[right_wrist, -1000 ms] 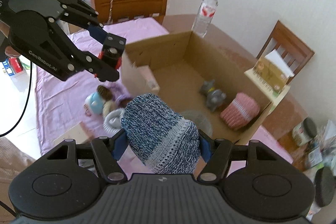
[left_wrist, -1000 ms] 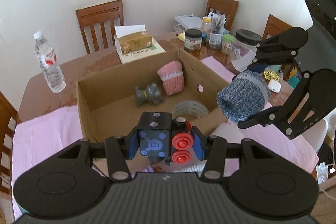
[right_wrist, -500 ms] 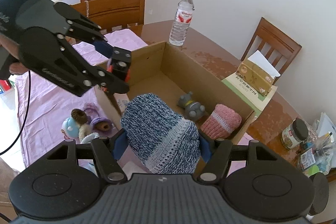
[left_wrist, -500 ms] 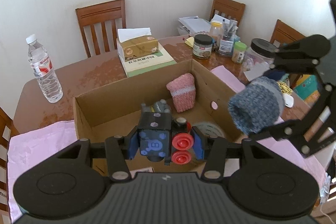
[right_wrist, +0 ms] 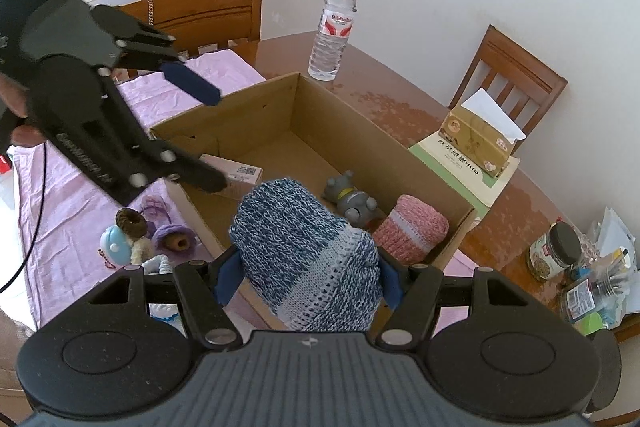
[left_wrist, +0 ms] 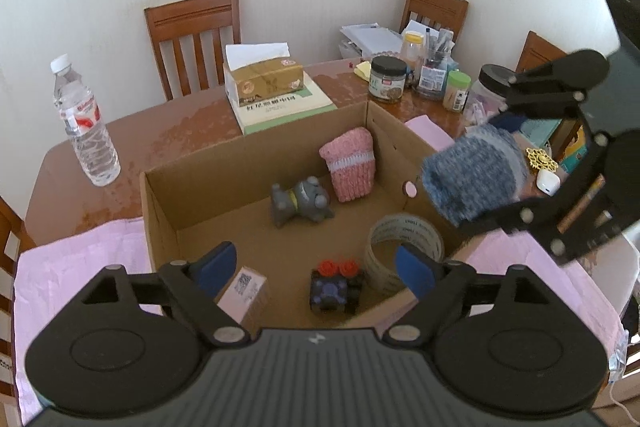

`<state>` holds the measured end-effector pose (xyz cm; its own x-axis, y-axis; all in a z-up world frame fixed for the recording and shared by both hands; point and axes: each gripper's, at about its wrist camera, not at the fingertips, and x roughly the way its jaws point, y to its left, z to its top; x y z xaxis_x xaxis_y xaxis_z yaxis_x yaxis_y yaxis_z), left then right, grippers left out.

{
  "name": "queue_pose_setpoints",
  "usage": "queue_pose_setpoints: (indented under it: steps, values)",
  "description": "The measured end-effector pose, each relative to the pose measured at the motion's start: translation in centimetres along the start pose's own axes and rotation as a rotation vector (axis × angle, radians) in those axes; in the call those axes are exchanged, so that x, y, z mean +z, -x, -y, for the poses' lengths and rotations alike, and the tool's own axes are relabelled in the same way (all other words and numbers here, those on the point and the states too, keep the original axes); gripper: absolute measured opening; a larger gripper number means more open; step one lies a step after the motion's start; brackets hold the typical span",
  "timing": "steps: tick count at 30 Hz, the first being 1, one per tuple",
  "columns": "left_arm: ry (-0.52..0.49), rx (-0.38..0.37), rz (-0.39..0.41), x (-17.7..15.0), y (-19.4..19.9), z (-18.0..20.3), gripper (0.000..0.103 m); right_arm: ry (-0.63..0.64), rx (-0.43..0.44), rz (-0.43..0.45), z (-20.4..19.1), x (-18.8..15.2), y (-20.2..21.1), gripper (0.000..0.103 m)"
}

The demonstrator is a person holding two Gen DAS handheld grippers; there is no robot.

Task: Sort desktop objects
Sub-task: 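Open the left tool to drop the train while the right tool releases the sock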

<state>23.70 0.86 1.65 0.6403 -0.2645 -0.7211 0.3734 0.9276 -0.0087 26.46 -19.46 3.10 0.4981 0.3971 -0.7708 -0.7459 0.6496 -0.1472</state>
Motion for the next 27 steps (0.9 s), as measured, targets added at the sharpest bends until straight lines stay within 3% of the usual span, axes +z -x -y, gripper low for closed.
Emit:
queue_pose_setpoints:
  steps: [13, 23, 26, 27]
  values:
    - [-0.022, 0.076, -0.070, -3.4, 2.0, 0.5, 0.089, 0.006, -0.004, -0.038, 1.9, 1.7, -3.4, 0.072]
    - [0.042, 0.085, -0.087, -6.5, 3.8, 0.6, 0.090, 0.074, -0.005, -0.093, 1.5, 4.2, -6.9, 0.072]
    - [0.075, 0.094, -0.085, -7.2, 4.3, 0.3, 0.090, 0.078, -0.010, -0.078, 1.3, 5.1, -7.3, 0.079]
    - [0.082, 0.095, -0.084, -7.3, 4.5, 0.2, 0.090, 0.076, -0.020, -0.071, 1.3, 5.4, -7.5, 0.088]
